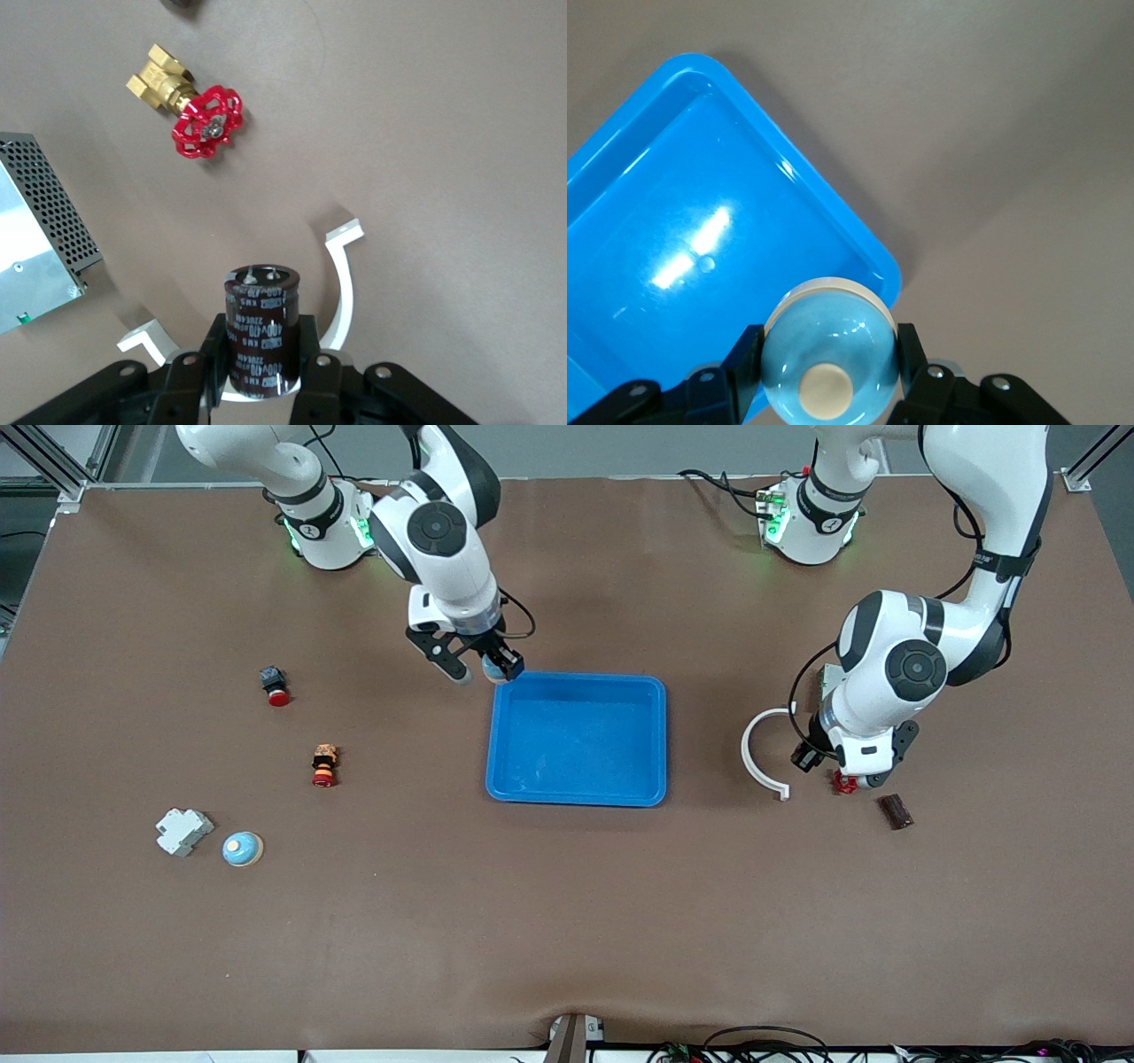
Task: Place electrolytic capacitor and blue bell in tray
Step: 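Carry the bell into the tray with the right gripper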
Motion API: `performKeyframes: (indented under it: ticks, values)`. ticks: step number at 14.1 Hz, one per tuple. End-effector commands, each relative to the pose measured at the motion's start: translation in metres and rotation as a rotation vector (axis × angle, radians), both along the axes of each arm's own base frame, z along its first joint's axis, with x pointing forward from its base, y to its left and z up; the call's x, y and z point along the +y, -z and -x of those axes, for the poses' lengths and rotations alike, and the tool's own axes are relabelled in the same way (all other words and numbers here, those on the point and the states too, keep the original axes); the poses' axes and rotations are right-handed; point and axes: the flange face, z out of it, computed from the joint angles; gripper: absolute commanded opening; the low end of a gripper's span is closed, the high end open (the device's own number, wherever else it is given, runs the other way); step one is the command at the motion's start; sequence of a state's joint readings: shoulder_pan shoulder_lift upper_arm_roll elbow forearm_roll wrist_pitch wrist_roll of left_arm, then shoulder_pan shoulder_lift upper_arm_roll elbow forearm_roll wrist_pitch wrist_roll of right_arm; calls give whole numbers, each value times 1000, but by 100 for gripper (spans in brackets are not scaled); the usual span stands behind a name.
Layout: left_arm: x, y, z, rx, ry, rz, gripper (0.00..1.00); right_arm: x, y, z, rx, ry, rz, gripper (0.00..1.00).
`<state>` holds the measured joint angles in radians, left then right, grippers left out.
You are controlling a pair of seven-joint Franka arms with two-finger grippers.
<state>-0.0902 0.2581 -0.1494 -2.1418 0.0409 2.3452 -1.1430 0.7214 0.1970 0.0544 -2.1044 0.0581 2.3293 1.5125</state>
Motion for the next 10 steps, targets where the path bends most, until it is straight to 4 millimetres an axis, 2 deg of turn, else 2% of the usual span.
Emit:
performKeyframes:
  ticks: [1,4,7,10]
  values:
    - [-3,-8,-2,-1,-6,-10,0,20,17,-15,-30,47,-8,0]
    - [-14,-14,-7,-17,-17,-5,0,35,45,-10,-30,59,4,0]
    - [-28,-14,-10,-22,-33,-2,0,47,69,-16,-52,84,51,0]
    - [-39,-14,-11,-25,-14,1,0,57,84,-16,-47,82,61,0]
